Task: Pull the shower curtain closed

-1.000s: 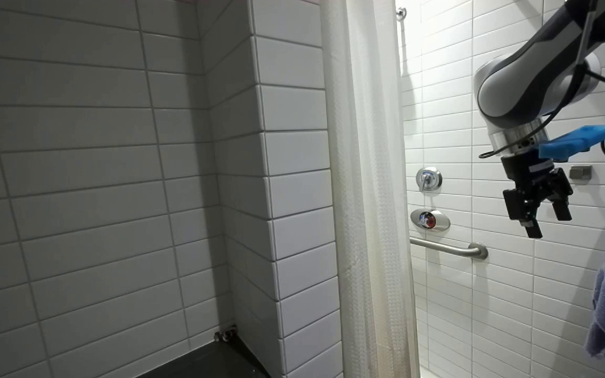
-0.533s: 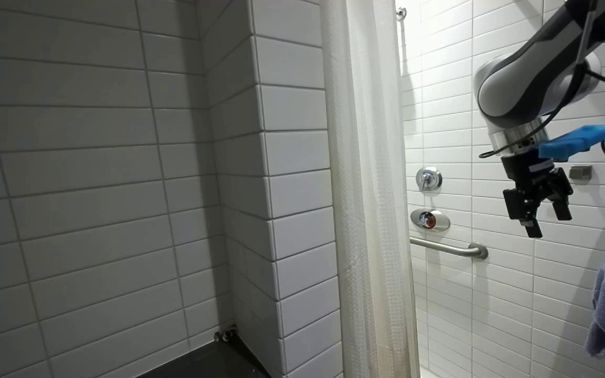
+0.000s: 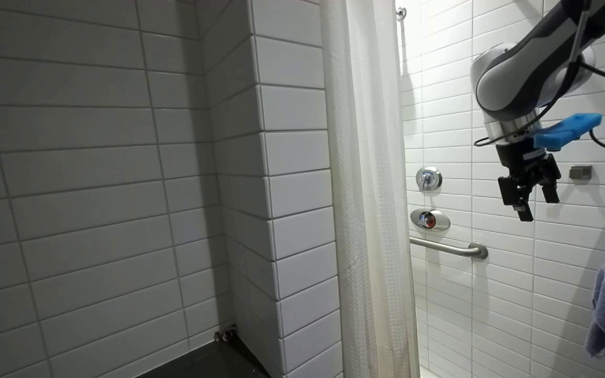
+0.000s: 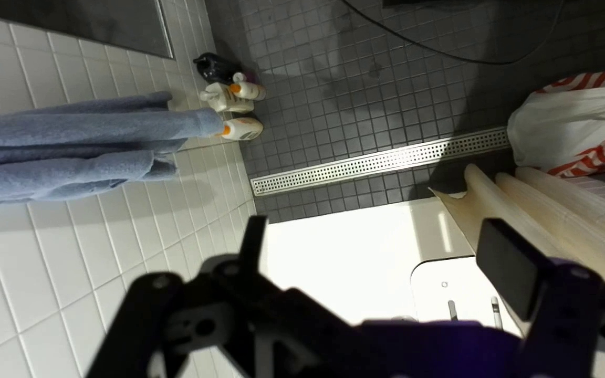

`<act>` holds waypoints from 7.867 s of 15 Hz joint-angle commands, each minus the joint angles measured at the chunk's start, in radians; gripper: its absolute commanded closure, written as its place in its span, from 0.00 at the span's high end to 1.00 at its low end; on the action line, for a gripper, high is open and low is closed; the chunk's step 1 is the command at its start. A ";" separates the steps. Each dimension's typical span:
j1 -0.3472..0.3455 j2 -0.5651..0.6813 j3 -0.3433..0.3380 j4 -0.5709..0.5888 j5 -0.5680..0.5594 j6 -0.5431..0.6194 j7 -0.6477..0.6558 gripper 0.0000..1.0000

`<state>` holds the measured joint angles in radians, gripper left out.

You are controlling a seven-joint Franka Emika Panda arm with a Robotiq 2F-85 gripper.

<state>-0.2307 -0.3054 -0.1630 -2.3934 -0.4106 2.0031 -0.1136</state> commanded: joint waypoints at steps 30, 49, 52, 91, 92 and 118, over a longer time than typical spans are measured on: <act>0.621 -0.202 -0.539 -0.161 0.421 0.867 -1.220 1.00; 0.588 0.028 -0.506 0.159 0.754 0.399 -1.575 1.00; 0.489 0.075 -0.416 0.195 0.755 0.387 -1.563 1.00; 0.267 0.076 -0.043 0.259 0.917 0.595 -1.705 0.69; 0.266 0.075 -0.042 0.250 0.910 0.618 -1.701 0.61; 0.137 0.033 -0.156 0.143 0.708 0.727 -1.347 0.00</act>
<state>-0.0779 -0.2664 -0.2951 -2.2236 0.2846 2.7332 -1.4563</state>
